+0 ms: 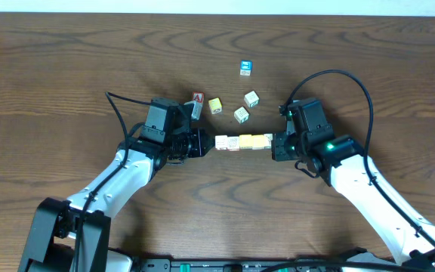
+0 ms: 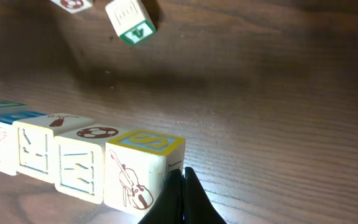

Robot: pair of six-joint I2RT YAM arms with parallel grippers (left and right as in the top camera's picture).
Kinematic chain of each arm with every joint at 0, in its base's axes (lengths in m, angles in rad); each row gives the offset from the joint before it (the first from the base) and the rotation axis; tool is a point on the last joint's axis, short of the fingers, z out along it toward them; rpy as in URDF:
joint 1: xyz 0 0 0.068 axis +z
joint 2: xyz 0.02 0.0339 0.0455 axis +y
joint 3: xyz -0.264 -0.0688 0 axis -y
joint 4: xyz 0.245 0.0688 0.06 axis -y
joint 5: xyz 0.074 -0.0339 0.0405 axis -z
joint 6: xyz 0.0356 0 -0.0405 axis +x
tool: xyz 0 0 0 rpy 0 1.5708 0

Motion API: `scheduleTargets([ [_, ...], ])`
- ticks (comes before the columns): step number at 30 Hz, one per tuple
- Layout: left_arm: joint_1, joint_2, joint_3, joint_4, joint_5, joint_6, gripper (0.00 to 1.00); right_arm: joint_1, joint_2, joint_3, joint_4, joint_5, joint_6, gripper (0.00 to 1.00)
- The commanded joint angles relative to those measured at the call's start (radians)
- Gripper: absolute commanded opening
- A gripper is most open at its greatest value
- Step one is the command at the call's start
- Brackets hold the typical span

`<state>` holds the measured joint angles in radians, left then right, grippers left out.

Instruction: Lift 5 blocks

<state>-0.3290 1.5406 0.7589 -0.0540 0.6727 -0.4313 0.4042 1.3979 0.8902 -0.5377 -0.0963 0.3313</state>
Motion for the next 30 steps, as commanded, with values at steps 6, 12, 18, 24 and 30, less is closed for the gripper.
scheduleTargets([
  [6, -0.043, -0.028, 0.103, 0.002, 0.18, -0.016, 0.07, 0.043, -0.011, 0.046, 0.017, -0.271, -0.015, 0.01],
  [12, -0.044, -0.028, 0.103, 0.002, 0.181, -0.016, 0.07, 0.043, -0.011, 0.046, 0.018, -0.271, -0.016, 0.01],
  [18, -0.044, -0.028, 0.103, -0.002, 0.18, -0.016, 0.07, 0.042, -0.013, 0.046, 0.018, -0.271, -0.015, 0.01],
  [24, -0.044, -0.028, 0.103, -0.013, 0.18, -0.011, 0.07, 0.042, -0.013, 0.046, 0.018, -0.271, -0.015, 0.01],
  [30, -0.044, -0.028, 0.103, -0.013, 0.18, -0.011, 0.07, 0.042, -0.013, 0.046, 0.018, -0.27, -0.015, 0.01],
])
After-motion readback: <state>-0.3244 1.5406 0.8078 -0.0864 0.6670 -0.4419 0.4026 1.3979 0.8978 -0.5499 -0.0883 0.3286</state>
